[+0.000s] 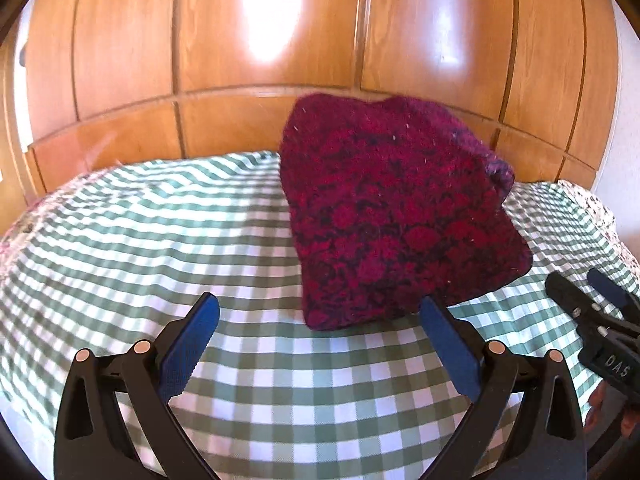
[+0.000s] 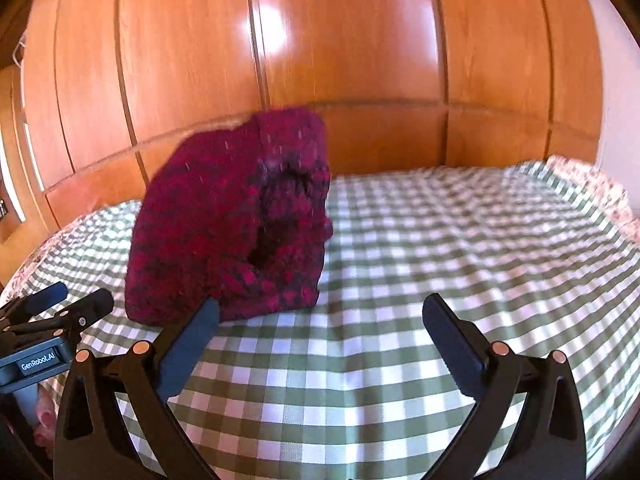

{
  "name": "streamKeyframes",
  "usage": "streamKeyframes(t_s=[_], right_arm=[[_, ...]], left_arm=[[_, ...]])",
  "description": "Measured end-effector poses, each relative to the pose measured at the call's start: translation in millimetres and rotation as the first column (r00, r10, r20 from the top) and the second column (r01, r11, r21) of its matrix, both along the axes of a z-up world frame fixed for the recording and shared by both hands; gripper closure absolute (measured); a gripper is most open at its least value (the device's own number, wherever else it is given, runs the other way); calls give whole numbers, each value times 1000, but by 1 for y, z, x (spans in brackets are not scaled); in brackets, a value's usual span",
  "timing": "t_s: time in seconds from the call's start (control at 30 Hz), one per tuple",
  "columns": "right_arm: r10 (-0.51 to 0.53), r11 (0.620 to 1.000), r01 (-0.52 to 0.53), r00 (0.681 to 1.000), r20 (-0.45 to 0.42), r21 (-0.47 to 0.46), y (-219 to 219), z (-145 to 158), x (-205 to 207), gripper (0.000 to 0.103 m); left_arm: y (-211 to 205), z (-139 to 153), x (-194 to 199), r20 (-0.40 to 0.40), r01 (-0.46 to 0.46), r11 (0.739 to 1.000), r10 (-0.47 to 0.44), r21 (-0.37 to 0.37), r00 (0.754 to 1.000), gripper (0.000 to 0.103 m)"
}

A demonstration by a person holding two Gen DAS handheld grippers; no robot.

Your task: Fold small clothes

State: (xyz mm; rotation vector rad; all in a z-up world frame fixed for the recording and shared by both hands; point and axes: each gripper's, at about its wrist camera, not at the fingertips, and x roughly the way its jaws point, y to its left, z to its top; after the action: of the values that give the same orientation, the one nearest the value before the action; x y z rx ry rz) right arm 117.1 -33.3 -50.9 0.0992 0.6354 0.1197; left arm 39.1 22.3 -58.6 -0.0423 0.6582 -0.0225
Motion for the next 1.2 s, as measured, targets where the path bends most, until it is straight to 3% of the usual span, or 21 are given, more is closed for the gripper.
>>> streamKeyframes(t_s=[0.37, 1.2], right_arm=[[-17, 999, 21, 995, 100, -44, -4, 20, -29, 2], [-6, 999, 8, 997, 77, -31, -6, 12, -26, 2]], left_arm=[[2, 18, -31, 108, -38, 998, 31, 59, 994, 4], [-6, 13, -30, 96, -19, 997, 11, 80, 995, 4]])
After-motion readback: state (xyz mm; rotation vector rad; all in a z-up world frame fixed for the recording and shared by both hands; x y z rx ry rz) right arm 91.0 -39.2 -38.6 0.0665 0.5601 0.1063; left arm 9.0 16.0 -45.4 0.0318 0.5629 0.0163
